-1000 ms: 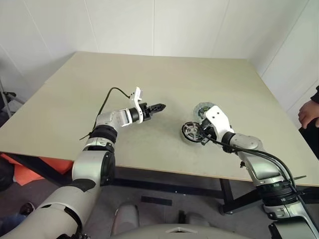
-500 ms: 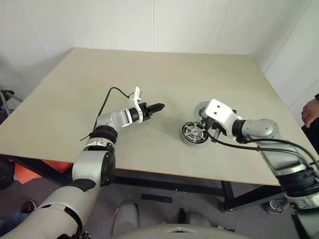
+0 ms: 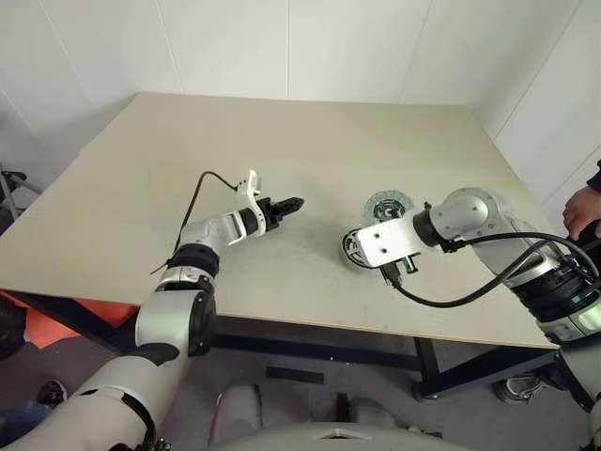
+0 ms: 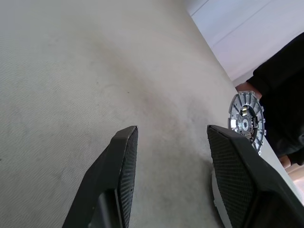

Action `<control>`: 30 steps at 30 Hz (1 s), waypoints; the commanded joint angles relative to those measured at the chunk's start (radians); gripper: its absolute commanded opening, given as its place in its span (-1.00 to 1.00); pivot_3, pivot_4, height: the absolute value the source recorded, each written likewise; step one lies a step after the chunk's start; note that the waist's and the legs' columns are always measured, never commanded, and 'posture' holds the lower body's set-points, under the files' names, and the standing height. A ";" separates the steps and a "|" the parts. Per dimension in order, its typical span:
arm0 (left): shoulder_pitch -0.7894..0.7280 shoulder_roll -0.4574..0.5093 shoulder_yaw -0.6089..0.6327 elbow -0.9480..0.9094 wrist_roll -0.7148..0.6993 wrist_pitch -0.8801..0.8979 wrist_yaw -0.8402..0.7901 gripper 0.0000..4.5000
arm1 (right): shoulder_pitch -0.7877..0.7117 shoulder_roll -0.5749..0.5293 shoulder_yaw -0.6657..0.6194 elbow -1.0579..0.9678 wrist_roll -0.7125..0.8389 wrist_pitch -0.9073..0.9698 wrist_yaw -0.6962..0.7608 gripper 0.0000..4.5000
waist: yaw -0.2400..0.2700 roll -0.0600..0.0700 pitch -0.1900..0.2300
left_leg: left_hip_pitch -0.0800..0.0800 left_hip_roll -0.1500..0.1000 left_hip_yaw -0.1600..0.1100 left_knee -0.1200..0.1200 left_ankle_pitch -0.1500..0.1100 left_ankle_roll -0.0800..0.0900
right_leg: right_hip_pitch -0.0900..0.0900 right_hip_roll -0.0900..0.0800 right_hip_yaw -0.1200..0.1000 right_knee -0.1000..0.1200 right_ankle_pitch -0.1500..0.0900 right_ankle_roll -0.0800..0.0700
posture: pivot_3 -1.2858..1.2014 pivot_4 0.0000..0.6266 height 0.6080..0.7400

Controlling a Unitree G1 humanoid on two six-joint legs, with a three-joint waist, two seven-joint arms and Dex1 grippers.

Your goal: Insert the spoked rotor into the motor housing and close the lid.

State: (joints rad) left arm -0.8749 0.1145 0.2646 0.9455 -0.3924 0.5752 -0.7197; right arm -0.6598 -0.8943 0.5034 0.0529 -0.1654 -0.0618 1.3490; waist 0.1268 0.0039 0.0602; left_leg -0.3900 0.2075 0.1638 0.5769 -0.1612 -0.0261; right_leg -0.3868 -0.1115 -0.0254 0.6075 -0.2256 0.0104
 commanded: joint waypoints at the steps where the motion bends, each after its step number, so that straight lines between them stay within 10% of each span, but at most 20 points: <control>1: 0.029 0.004 0.012 -0.098 -0.031 0.024 0.014 0.09 | -0.007 -0.005 -0.005 0.049 -0.019 -0.083 0.031 -0.27 | -0.001 0.000 0.000 | -0.001 0.000 0.000 0.001 0.000 0.000 | -0.001 0.000 0.000 0.000 0.000 0.000 | 0.03 -1.00 1.00; 20: 0.066 0.004 0.009 -0.175 -0.047 0.060 0.056 0.09 | -0.015 0.109 0.017 0.283 -0.135 -0.177 -0.009 -0.27 | -0.033 -0.002 0.000 | 0.015 0.002 0.000 0.002 0.000 0.000 | 0.015 0.002 0.000 0.001 0.001 -0.001 | 0.03 -1.00 1.00; 26: 0.086 -0.003 0.016 -0.191 -0.056 0.057 0.070 0.09 | -0.028 0.107 0.007 0.261 -0.135 -0.168 0.028 -0.99 | -0.031 -0.004 0.000 | 0.020 0.002 0.000 0.001 0.000 0.000 | 0.018 0.002 0.000 0.000 0.001 -0.001 | 0.03 -1.00 1.00; 30: 0.110 -0.013 0.019 -0.221 -0.065 0.066 0.085 0.09 | -0.035 0.095 -0.006 0.245 -0.144 -0.176 0.028 -0.99 | -0.032 -0.005 0.000 | 0.019 0.002 0.000 0.001 0.000 0.000 | 0.018 0.001 0.001 -0.001 0.001 -0.001 | 0.03 -1.00 1.00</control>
State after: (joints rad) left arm -0.7645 0.1038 0.2779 0.7687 -0.4364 0.6415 -0.6374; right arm -0.6899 -0.7851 0.4981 0.2953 -0.2757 -0.2389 1.3807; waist 0.0948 -0.0010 0.0607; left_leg -0.3715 0.2094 0.1641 0.5772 -0.1613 -0.0265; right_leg -0.3696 -0.1100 -0.0251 0.6066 -0.2248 0.0091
